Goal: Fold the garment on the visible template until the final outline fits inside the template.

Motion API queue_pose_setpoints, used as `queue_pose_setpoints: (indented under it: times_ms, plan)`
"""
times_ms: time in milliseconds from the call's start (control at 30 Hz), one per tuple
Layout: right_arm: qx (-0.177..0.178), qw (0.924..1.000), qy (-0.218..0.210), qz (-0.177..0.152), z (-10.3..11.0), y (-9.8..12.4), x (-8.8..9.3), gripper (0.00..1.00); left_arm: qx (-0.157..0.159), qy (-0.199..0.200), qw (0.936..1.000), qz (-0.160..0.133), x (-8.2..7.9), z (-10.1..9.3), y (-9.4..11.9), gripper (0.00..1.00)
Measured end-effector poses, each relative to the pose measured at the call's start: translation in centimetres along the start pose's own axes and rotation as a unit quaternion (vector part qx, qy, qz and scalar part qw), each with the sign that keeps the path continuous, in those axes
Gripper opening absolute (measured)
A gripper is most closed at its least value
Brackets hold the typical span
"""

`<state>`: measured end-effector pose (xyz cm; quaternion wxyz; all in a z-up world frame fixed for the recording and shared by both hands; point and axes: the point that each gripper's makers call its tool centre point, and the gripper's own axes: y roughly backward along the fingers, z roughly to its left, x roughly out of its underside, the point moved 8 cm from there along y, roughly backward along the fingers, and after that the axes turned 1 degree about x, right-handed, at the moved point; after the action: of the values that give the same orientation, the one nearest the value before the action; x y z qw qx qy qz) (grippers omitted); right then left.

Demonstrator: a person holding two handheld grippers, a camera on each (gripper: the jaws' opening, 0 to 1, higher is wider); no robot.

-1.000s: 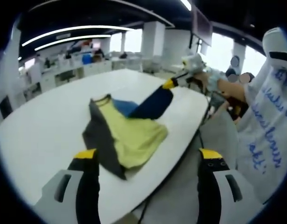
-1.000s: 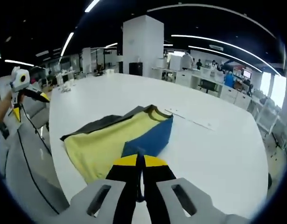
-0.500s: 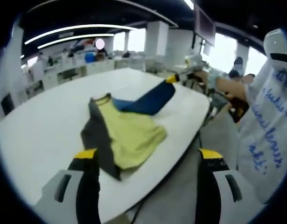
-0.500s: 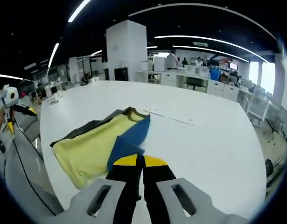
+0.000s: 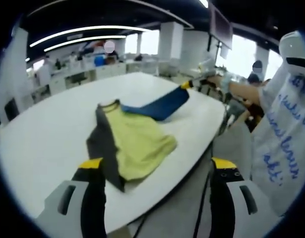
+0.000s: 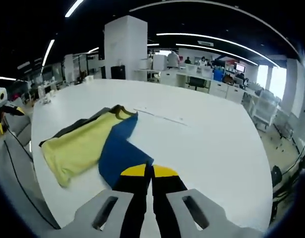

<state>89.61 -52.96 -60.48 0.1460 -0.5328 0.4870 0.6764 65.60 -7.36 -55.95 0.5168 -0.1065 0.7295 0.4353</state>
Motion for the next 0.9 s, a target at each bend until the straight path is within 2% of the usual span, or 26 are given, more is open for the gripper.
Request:
queue_pose_setpoints:
  times_ms: [567,900]
  plan:
    - [0.045,0.9983,0.001,0.038,-7.8,-0.6,2.1,0.03,-0.013,0.004,0.9999,0.006,-0.9,-2.1,-1.7,0.82]
    - [0.065,0.9959,0.0,0.063,-10.4,-0.8,4.0,0.03,-0.031,0.008,0.9995,0.008,-1.4,-2.7,-1.9,0.82]
